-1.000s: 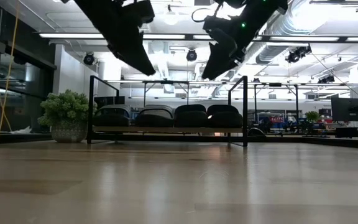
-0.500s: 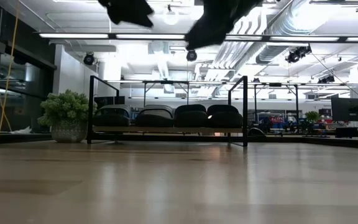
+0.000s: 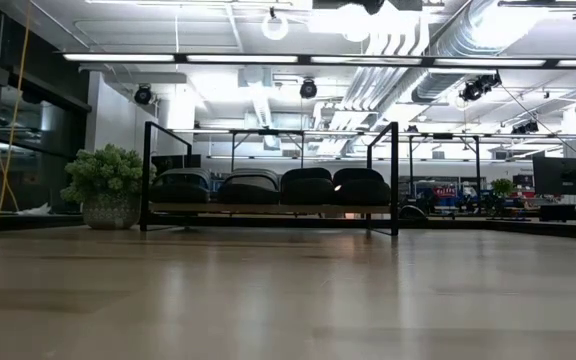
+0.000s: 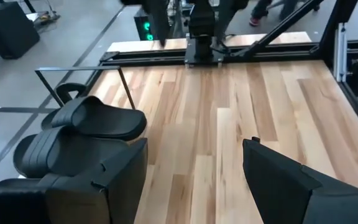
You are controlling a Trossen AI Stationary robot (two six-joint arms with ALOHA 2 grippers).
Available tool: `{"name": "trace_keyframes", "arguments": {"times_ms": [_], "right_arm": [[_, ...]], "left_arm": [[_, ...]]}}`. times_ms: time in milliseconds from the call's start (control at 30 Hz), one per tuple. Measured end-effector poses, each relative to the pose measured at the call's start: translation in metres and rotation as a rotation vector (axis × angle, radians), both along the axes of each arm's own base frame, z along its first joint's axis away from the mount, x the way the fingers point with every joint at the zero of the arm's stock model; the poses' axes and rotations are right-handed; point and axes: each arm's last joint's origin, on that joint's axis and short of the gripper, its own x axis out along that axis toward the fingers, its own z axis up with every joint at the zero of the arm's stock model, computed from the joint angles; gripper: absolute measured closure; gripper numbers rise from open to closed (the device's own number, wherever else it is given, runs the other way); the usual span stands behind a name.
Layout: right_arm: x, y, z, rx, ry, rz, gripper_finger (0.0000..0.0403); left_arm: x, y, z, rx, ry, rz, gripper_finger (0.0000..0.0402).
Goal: Pick and place slides into the shelf
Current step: Return to Home Position
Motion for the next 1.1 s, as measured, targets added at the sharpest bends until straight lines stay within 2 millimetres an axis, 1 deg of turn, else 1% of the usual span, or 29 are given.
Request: {"name": "trace_keyframes", "arguments": {"times_ms": [267, 433, 567, 767, 900, 1033, 1100], "right_arm": [[-0.035, 0.027, 0.027, -0.010, -0.079, 0.087, 0.0155], [-0.058, 0.038, 0.037, -0.049, -0.093, 0.051, 0.0155], [-0.071, 0.047, 0.042, -0.073, -0.110, 0.032, 0.0155], [-0.084, 0.056, 0.047, -0.096, -0.135, 0.055, 0.0155], [-0.088, 0.058, 0.049, -0.106, -0.140, 0.073, 0.0155], [-0.089, 0.057, 0.047, -0.130, -0.135, 0.080, 0.0155], [-0.088, 0.054, 0.041, -0.145, -0.174, 0.071, 0.0155]], "left_arm": [[-0.008, 0.001, 0.005, 0.004, -0.012, 0.009, 0.0156], [-0.017, 0.003, 0.007, 0.006, -0.014, 0.021, 0.0156], [-0.027, 0.005, 0.006, -0.003, -0.064, 0.022, 0.0156], [-0.052, 0.010, 0.006, -0.021, -0.160, 0.013, 0.0156], [-0.068, 0.013, 0.004, -0.039, -0.194, -0.012, 0.0156], [-0.075, 0.014, 0.002, -0.048, -0.220, -0.021, 0.0156], [-0.075, 0.014, 0.001, -0.054, -0.242, -0.037, 0.0156]]}}
